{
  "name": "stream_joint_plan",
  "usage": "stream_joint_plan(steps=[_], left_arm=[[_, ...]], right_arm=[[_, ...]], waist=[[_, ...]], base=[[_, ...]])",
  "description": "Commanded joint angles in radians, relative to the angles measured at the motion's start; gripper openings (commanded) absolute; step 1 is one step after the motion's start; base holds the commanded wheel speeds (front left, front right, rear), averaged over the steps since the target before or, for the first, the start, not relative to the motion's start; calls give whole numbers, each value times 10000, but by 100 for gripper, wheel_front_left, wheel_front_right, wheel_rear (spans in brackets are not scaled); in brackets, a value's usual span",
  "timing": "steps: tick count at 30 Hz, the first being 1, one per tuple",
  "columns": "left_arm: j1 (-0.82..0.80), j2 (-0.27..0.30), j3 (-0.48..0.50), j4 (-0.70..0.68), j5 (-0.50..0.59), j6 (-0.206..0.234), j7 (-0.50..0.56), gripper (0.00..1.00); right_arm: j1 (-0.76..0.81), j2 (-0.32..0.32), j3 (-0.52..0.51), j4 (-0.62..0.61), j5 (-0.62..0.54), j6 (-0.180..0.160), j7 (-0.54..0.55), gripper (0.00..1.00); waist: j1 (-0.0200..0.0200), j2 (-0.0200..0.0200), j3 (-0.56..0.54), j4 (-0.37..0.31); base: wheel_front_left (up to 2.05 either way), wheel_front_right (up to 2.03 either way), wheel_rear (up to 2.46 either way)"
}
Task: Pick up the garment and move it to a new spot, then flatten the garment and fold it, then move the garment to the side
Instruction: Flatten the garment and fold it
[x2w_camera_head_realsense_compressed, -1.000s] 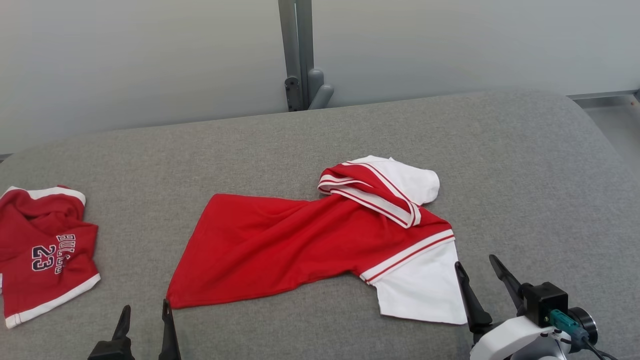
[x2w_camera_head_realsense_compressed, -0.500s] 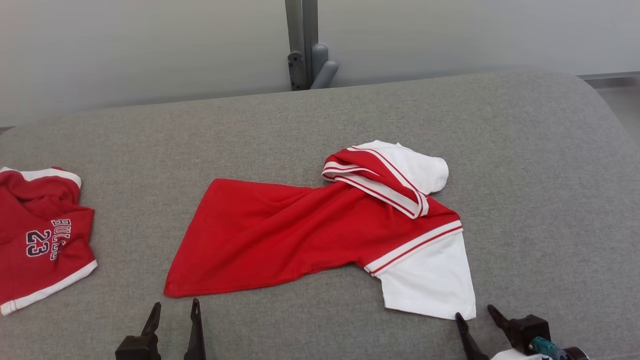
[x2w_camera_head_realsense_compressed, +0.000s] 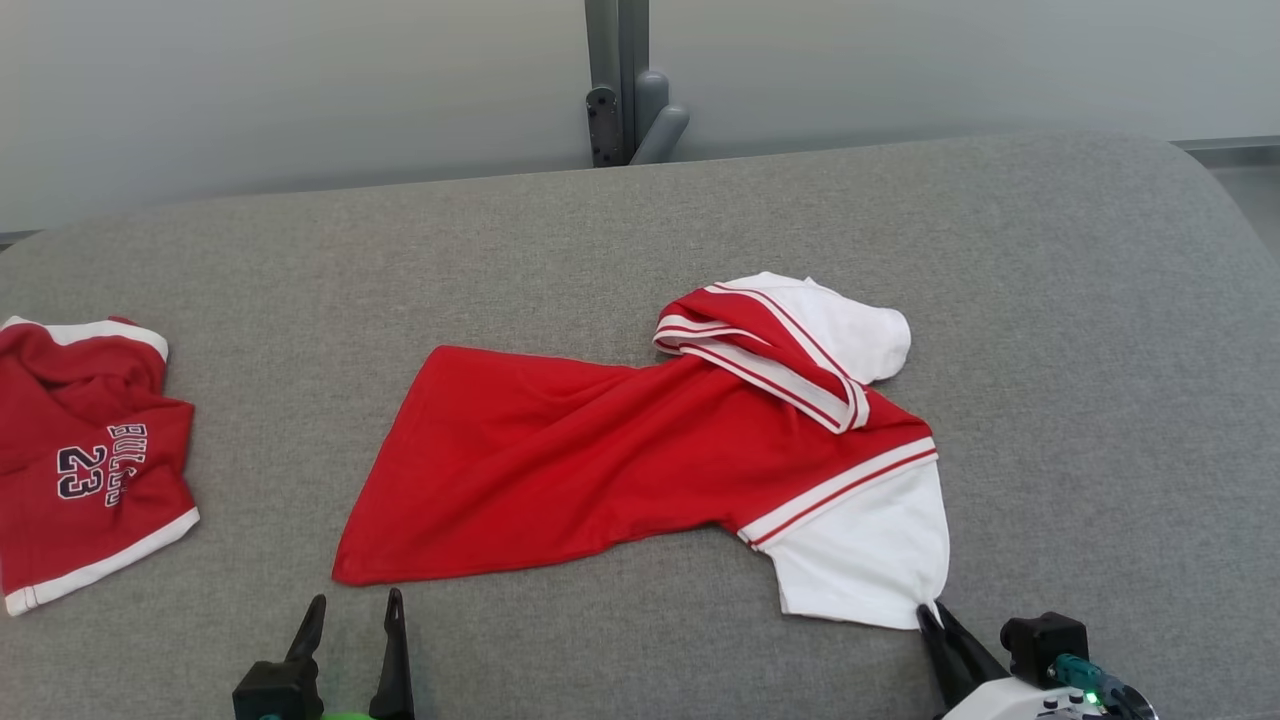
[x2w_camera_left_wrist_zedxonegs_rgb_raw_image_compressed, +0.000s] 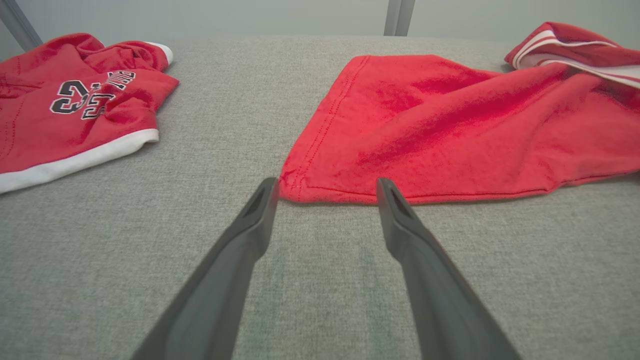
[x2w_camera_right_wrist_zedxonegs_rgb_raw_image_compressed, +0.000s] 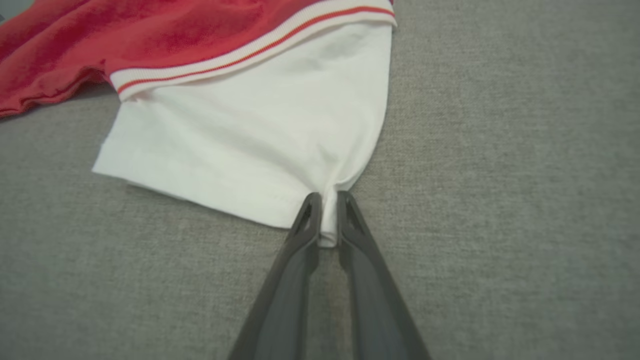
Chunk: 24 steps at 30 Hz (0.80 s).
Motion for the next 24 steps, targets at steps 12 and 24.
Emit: stream_joint_plan(steps=[12, 24], left_arm=[[-356, 45, 0, 90, -398, -287, 8, 100], [-915, 39, 452, 915, -1096, 171, 8, 100]], right_arm=[[198, -441, -248, -792, 442, -15, 29, 0], [-20, -989, -47, -1209, 529, -15, 28, 0]], waist=[[0, 0, 257, -223], [0, 0, 743, -579]], base=[[0, 0, 0], [0, 0, 0]])
